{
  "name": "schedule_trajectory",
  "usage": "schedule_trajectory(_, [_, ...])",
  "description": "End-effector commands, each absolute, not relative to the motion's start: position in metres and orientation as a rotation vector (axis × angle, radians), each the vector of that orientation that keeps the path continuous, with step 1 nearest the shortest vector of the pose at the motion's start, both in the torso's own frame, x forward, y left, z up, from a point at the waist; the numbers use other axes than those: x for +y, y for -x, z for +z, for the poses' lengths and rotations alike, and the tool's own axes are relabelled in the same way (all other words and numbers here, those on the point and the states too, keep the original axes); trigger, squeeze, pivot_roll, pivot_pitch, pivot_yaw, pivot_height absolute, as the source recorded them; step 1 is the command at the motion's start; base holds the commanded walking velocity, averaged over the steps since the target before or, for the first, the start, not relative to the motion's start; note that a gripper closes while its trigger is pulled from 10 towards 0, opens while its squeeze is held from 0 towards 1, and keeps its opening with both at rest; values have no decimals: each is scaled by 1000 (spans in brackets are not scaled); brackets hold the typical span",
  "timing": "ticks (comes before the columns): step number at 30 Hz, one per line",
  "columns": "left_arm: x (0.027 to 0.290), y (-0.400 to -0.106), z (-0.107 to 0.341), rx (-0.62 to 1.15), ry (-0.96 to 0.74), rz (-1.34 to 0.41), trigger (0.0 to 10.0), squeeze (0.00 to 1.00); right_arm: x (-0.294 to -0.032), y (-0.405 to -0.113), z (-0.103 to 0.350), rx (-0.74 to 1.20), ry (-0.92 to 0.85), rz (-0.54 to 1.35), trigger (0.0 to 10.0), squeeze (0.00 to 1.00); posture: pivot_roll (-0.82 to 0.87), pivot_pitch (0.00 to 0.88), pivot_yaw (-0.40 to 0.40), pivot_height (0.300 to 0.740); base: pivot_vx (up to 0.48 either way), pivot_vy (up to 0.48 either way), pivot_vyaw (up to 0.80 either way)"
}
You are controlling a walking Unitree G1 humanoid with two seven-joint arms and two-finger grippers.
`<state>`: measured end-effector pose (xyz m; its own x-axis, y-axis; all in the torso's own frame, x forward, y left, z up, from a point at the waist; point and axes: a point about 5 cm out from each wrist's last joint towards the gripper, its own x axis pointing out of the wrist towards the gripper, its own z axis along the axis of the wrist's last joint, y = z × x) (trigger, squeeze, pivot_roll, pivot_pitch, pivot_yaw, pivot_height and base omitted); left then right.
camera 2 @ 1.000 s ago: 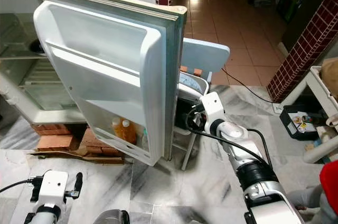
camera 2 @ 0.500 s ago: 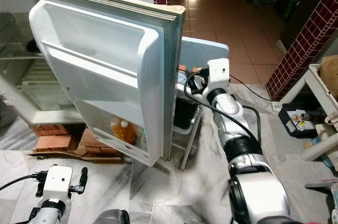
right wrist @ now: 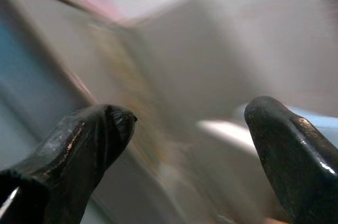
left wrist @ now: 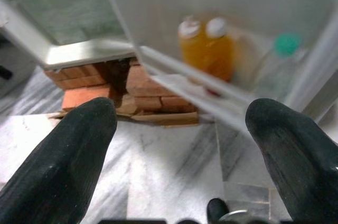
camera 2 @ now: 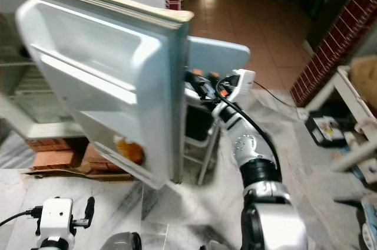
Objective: Restocking fridge
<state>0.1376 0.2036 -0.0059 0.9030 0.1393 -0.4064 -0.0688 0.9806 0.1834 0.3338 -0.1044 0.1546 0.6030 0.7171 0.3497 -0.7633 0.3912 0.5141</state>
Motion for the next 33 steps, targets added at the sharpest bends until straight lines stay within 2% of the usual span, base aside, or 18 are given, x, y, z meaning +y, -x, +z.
schedule_trajectory(1, [207, -131, -11, 452, -157, 127, 10000, 0, -83, -323, 196, -194, -697, 1200, 10000, 0, 147, 58, -26, 740, 0, 0, 0])
schedule_trajectory(4, [211, -128, -18, 466, -138, 144, 10000, 0, -84, -307, 191, -147, -708, 1298, 10000, 0, 147, 58, -26, 740, 0, 0, 0])
schedule_trajectory(6, [213, -127, -21, 473, -134, 149, 10000, 0, -86, -307, 178, -103, -649, 1260, 10000, 0, 147, 58, -26, 740, 0, 0, 0])
schedule_trajectory(7, [216, -127, -25, 478, -131, 156, 10000, 0, -89, -312, 160, -33, -594, 1180, 10000, 0, 152, 56, -30, 740, 0, 0, 0])
schedule_trajectory(12, [229, -119, -33, 468, -141, 227, 10000, 0, -98, -314, 134, 69, -497, 1027, 10000, 0, 166, 60, -42, 740, 0, 0, 0])
schedule_trajectory(18, [246, -102, -29, 415, -212, 358, 10000, 0, -100, -316, 115, 114, -415, 972, 10000, 0, 184, 67, -56, 740, 0, 0, 0])
schedule_trajectory(24, [249, -97, -34, 388, -260, 367, 10000, 0, -98, -320, 103, 127, -327, 904, 10000, 0, 188, 70, -60, 740, 0, 0, 0])
schedule_trajectory(27, [251, -99, -33, 374, -274, 375, 10000, 0, -101, -325, 102, 113, -282, 825, 10000, 0, 179, 70, -58, 740, 0, 0, 0])
schedule_trajectory(32, [257, -118, -24, 315, -305, 364, 10000, 0, -105, -327, 104, 66, -222, 742, 10000, 0, 168, 71, -55, 740, 0, 0, 0])
schedule_trajectory(33, [255, -135, -14, 258, -318, 336, 10000, 0, -107, -326, 104, 43, -189, 704, 10000, 0, 155, 73, -49, 740, 0, 326, 0])
